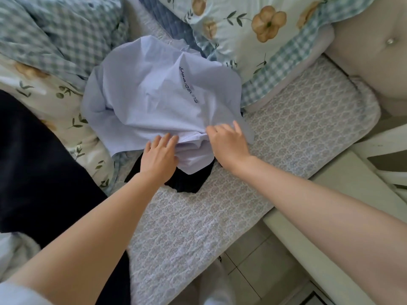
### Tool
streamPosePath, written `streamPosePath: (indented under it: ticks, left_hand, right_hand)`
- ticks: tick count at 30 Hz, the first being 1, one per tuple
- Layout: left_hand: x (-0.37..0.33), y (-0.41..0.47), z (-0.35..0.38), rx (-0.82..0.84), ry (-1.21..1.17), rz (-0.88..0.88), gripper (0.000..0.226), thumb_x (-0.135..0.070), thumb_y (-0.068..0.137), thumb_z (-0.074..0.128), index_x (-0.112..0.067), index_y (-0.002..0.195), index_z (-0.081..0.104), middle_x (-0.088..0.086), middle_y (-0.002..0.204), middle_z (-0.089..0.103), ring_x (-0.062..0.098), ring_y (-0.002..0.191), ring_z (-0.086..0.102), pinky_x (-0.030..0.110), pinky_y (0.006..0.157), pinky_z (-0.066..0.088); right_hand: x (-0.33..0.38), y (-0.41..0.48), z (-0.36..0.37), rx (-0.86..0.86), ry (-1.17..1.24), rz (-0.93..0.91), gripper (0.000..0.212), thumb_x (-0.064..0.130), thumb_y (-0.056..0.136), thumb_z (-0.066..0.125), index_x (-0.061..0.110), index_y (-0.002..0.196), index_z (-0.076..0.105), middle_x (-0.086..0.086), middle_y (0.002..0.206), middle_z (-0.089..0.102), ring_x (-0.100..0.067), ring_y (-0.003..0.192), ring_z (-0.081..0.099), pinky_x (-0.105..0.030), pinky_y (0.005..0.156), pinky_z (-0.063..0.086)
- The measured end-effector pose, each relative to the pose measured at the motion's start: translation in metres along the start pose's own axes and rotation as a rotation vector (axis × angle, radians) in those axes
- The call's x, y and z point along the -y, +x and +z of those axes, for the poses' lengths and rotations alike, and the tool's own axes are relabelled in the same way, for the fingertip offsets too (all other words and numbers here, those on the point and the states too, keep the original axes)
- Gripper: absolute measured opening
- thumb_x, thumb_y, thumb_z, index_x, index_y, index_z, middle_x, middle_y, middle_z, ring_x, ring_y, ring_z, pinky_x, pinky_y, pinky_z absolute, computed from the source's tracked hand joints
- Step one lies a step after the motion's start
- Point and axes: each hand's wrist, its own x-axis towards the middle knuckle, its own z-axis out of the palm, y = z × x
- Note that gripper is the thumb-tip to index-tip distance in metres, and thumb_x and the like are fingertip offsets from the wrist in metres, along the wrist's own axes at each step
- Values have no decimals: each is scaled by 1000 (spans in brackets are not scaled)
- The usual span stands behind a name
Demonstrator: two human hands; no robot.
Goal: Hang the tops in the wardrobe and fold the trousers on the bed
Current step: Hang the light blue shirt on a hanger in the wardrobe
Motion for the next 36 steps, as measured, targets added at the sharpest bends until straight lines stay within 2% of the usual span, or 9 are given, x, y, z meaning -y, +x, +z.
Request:
streamPosePath:
  ticks: [3, 5, 8, 11, 16, 22, 28, 32, 36]
  left_hand:
    - [7, 1, -12, -44, -30, -16, 54, -24, 92, 59, -12, 141, 42, 9, 144, 47, 32, 132, 41, 45, 108, 32]
    - [12, 0, -22, -100, -46, -17, 45, -22, 88, 63, -10, 129, 50, 10, 130, 57, 33, 123, 49, 46, 103, 35]
    - [21, -4, -42, -178, -70, -20, 23, -14, 88, 63, -9, 111, 59, 11, 112, 66, 34, 111, 58, 49, 99, 39]
    - [33, -14, -66, -200, -82, -44, 14, -3, 91, 52, -11, 80, 56, 14, 81, 66, 37, 86, 60, 47, 87, 39]
    - [33, -32, -120, -199, -390, -109, 19, -9, 102, 37, -4, 91, 51, 7, 70, 51, 30, 64, 45, 38, 52, 29]
    - [11, -60, -208, -307, -574, -28, 22, -15, 104, 39, -7, 86, 49, 8, 78, 54, 26, 71, 47, 36, 58, 34]
    - [-19, -90, -288, -339, -667, 91, 19, -12, 102, 41, -6, 94, 57, 3, 79, 55, 16, 68, 44, 12, 53, 33]
    - [-46, -120, -333, -325, -737, 227, 20, -9, 95, 49, -8, 89, 67, 11, 74, 63, 18, 63, 46, 26, 55, 36]
    - [-79, -159, -368, -308, -810, 413, 23, -8, 90, 54, -15, 88, 75, -1, 73, 67, 16, 64, 56, 29, 61, 46]
  right_hand:
    - [6, -9, -28, -45, 149, -21, 19, -4, 91, 43, 11, 103, 49, -4, 87, 60, -30, 85, 58, -56, 109, 30]
    - [6, -17, -48, -95, 300, -19, 17, -3, 94, 38, 11, 100, 45, -4, 87, 55, -27, 74, 48, -45, 84, 43]
    - [1, -26, -74, -182, 409, -12, 19, -2, 95, 34, 6, 107, 47, -11, 97, 59, -27, 76, 47, -36, 59, 34]
    - [-6, -36, -97, -248, 455, 37, 20, 0, 97, 34, 4, 109, 50, -12, 100, 59, -28, 84, 49, -38, 62, 38]
    - [-12, -58, -132, -274, 466, 93, 14, 13, 101, 35, 9, 100, 49, -5, 94, 52, -21, 78, 46, -37, 62, 38]
    - [-7, -93, -177, -329, 454, 160, 17, 25, 101, 43, 12, 89, 42, -4, 88, 47, -23, 73, 46, -38, 60, 38]
    - [0, -136, -221, -429, 366, 282, 12, 15, 97, 48, 13, 86, 44, -6, 91, 48, -28, 82, 48, -33, 64, 32]
    - [9, -175, -245, -480, 314, 410, 7, 9, 93, 53, 5, 89, 58, -10, 94, 54, -31, 88, 51, -33, 66, 31]
    - [31, -223, -266, -543, 301, 525, 21, 17, 97, 49, 3, 85, 59, -11, 92, 55, -29, 85, 50, -38, 66, 39]
